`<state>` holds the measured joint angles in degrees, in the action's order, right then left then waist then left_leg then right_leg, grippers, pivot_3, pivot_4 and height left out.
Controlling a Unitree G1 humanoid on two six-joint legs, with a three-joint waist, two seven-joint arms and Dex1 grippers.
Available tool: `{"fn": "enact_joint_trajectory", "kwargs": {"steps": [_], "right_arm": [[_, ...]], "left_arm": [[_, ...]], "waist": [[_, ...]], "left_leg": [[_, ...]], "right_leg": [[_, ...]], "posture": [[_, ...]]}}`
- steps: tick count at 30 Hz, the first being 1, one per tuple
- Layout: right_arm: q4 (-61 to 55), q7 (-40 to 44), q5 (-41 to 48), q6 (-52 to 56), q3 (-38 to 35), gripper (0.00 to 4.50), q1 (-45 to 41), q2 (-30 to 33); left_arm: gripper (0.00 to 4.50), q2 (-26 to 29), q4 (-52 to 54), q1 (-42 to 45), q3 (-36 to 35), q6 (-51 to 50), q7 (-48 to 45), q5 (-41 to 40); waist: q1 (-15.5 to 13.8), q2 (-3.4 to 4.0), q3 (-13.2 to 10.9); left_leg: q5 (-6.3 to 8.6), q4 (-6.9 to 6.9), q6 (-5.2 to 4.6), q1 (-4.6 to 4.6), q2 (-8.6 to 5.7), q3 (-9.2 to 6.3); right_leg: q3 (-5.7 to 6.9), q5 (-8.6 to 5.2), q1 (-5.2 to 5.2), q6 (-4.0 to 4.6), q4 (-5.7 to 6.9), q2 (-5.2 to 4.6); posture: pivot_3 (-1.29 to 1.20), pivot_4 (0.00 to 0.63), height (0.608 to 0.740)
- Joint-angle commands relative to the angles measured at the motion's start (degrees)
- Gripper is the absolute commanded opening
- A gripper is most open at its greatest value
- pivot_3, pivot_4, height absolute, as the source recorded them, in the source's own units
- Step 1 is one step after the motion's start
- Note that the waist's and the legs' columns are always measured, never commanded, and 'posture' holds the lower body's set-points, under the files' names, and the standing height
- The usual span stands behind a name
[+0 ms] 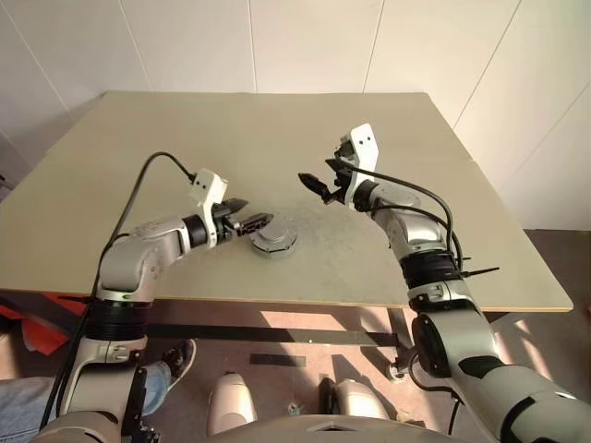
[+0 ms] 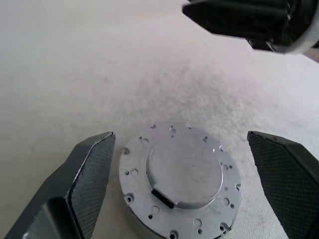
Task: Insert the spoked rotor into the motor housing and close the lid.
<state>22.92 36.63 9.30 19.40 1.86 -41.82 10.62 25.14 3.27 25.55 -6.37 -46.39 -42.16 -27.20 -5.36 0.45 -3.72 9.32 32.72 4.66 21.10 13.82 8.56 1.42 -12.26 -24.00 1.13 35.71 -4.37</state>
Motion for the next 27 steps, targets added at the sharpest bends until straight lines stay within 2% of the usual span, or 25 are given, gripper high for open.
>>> {"fn": "enact_joint_trajectory", "kwargs": {"steps": [1, 8, 12, 23, 27], "right_arm": [[-3.84, 0.46, -1.5, -1.3, 4.33, 4.5, 1.94, -1.79], [2.39, 0.76, -6.95, -2.65, 11.51, 4.5, 2.56, -2.07], [2.83, 0.92, -7.47, -3.09, 11.92, 4.5, 2.28, -2.42], [-8.08, 4.05, -6.53, 2.21, 14.19, 4.5, 4.06, -2.21], [-6.5, 3.7, -6.84, 2.72, 14.14, 4.5, 3.97, -2.8]], "left_arm": [[4.48, 4.2, 0.96, -1.38, -2.94, 0.81, -2.05, -1.46], [4.48, 11.39, -3.6, -4.74, -2.75, 6.47, -1.77, 3.54], [4.48, 12.94, -3.11, -8.67, -1.82, 8.15, -2.22, 5.23], [4.48, 11.98, -2.67, -11.79, -1.43, 8.83, -1.31, 5.91], [4.48, 11.13, -2.19, -11.67, -0.94, 8.69, -0.81, 5.6]], "waist": [[0.09, 0.0, 0.0], [-0.16, -0.03, 0.01], [0.08, -0.07, 0.04], [0.01, -0.1, 0.04], [0.02, -0.11, 0.05]], "left_leg": [[0.0, 0.02, 0.0, -0.03, 0.0, 0.0], [0.02, 0.04, -0.03, -0.07, 0.0, -0.03], [0.02, 0.02, -0.04, -0.21, 0.01, -0.03], [0.02, 0.02, -0.04, -0.21, 0.05, -0.05], [0.02, 0.01, -0.04, -0.24, 0.05, -0.04]], "right_leg": [[-0.01, 0.0, 0.01, 0.0, 0.01, 0.0], [-0.01, 0.0, 0.17, -0.01, 0.04, -0.02], [-0.02, 0.0, 0.26, -0.02, 0.04, -0.02], [-0.01, 0.0, 0.26, -0.01, 0.05, 0.01], [-0.01, 0.0, 0.27, -0.01, 0.06, 0.01]], "posture": [[0.0, 0.0, 0.74], [0.0, 0.0, 0.74], [0.0, 0.0, 0.74], [0.0, 0.0, 0.74], [0.0, 0.0, 0.74]]}}
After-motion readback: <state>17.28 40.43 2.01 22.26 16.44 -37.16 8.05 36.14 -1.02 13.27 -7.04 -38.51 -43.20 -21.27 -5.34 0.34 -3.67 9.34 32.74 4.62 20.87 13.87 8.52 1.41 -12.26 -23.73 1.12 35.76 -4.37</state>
